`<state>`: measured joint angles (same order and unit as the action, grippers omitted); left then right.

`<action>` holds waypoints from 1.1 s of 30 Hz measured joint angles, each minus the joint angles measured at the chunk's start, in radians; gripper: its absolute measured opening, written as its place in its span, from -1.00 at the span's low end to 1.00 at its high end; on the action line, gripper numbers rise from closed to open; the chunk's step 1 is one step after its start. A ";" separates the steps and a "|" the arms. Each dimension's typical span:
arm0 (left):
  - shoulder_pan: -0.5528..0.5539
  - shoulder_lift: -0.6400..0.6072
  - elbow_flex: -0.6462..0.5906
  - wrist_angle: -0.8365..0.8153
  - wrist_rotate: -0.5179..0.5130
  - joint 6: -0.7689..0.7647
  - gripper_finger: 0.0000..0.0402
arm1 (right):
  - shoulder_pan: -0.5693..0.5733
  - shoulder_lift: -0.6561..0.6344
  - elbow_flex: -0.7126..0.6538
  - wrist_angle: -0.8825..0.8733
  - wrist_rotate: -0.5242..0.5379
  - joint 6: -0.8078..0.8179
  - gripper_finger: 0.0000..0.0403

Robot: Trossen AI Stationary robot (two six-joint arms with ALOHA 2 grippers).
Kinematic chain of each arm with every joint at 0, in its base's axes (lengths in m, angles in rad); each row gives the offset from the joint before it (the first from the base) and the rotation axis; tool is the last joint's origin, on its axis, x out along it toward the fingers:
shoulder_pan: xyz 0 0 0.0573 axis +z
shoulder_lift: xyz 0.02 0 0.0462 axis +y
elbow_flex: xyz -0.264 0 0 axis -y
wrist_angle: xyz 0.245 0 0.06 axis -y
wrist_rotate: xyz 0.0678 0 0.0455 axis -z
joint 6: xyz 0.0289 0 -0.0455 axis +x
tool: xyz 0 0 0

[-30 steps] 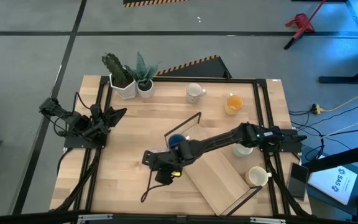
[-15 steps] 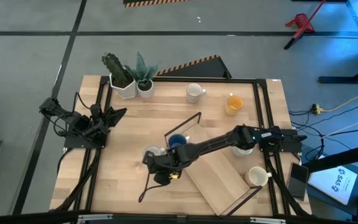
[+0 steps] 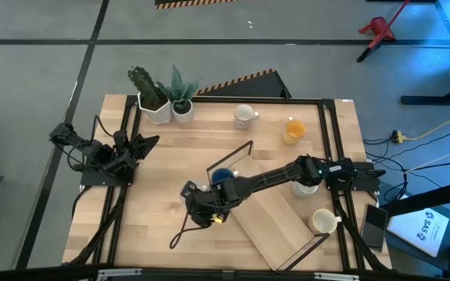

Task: Place coffee mugs
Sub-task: Put the red patterned mug on the shelf

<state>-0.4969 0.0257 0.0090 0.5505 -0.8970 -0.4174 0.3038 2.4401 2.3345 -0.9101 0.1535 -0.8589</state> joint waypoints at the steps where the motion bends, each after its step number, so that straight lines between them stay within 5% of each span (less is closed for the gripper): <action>1: 0.000 0.000 0.000 -0.001 0.000 0.002 -0.40 | -0.004 0.000 -0.010 0.004 0.000 0.002 -0.31; 11: 0.000 0.000 0.000 0.000 -0.002 0.007 -0.40 | -0.010 0.001 -0.059 -0.006 0.028 0.052 -0.36; 20: 0.000 0.000 0.000 0.000 -0.002 0.009 -0.40 | -0.010 0.003 -0.062 -0.009 0.034 0.050 -0.95; 33: 0.000 0.000 0.000 0.000 -0.003 0.009 -0.40 | 0.046 -0.034 0.012 -0.036 -0.071 0.079 -0.98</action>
<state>-0.4973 0.0260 0.0090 0.5501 -0.8997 -0.4084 0.3494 2.4061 2.3463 -0.9459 0.0827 -0.7794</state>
